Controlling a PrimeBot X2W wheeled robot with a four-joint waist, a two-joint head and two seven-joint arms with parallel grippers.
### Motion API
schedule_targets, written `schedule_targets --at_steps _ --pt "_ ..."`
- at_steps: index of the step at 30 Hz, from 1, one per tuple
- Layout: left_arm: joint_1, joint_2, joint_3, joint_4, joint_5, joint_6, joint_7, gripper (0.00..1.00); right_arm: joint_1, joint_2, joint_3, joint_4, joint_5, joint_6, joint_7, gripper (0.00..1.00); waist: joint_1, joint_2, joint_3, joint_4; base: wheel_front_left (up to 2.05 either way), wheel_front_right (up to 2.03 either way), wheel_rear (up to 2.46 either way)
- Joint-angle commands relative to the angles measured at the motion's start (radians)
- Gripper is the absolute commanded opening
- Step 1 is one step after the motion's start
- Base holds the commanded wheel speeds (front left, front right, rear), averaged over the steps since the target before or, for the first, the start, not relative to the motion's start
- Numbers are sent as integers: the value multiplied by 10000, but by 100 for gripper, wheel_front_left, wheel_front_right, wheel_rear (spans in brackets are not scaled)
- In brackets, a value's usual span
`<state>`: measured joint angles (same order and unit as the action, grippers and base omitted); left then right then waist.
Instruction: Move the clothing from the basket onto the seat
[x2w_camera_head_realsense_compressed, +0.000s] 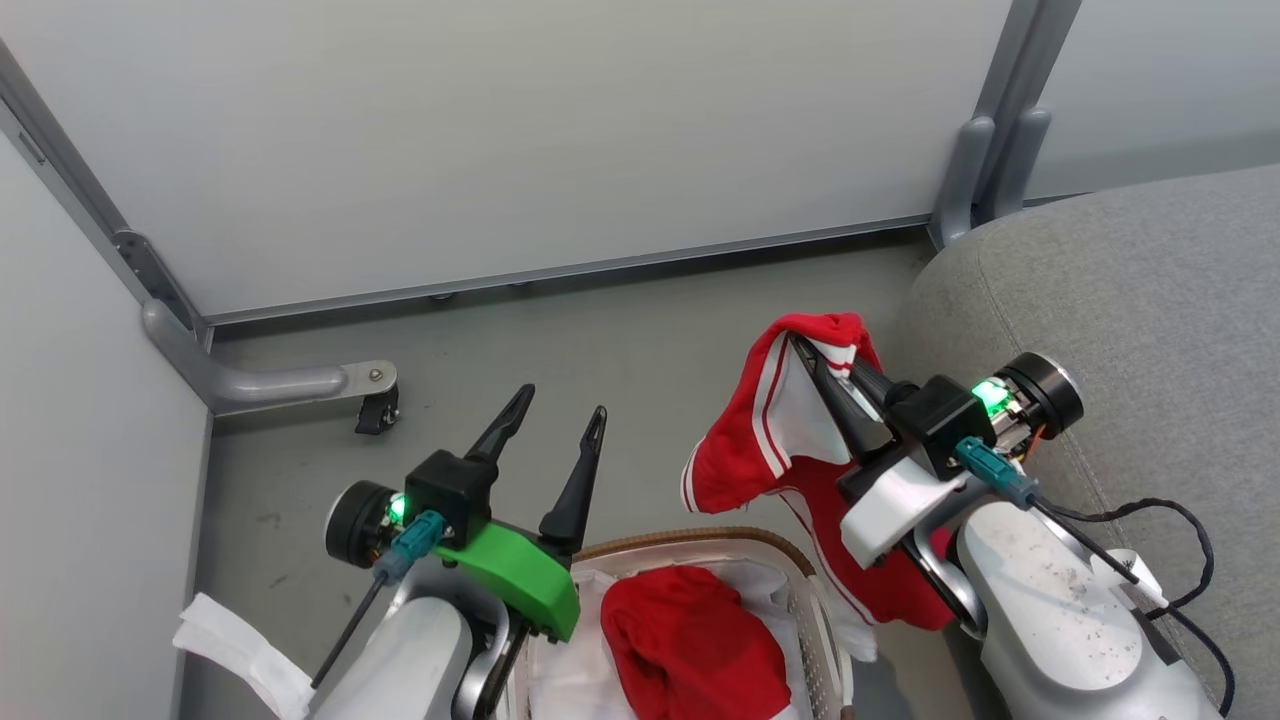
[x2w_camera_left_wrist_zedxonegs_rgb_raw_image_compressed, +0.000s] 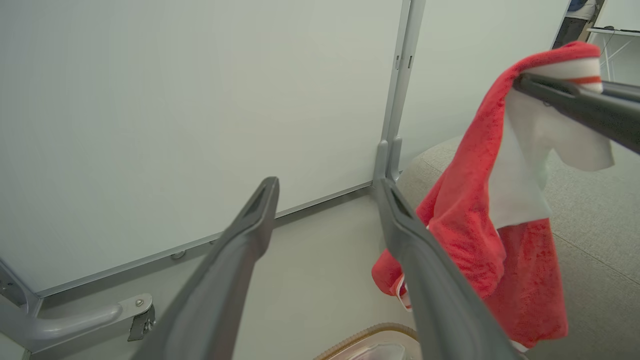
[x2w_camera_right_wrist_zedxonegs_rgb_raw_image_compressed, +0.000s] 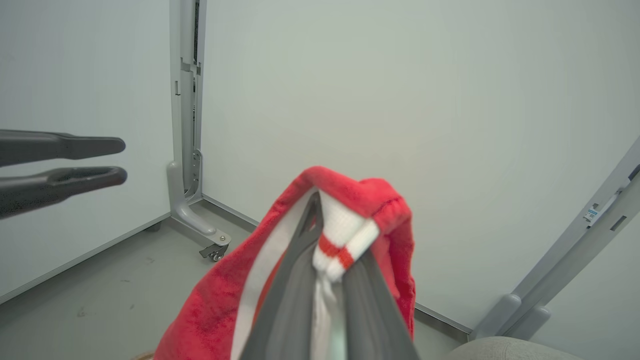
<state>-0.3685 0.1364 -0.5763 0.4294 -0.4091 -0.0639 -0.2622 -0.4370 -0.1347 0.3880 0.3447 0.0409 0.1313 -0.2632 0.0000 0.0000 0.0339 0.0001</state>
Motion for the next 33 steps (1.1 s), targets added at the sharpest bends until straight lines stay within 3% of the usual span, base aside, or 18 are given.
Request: schedule_targets --at_steps 1,15,25,33 --pt "274 -84 143 50 182 -79 -37 100 148 -36 -94 -97 -68 -10 -25 0 0 0 10 -28 0 0 0" --pt "1363 -771 1219 -26 955 -347 -36 100 -283 -64 -724 -466 -301 -10 -26 0 0 0 316 -843 0 0 0" --pt "1280 -848 1140 -192 1378 -489 -36 100 -226 -468 -1628 -1023 -508 -10 -25 0 0 0 972 -2738 0 0 0" --pt "963 -843 950 -267 1530 -567 -37 100 -80 -331 -2238 -1309 -546 -10 -25 0 0 0 1465 -3923 0 0 0"
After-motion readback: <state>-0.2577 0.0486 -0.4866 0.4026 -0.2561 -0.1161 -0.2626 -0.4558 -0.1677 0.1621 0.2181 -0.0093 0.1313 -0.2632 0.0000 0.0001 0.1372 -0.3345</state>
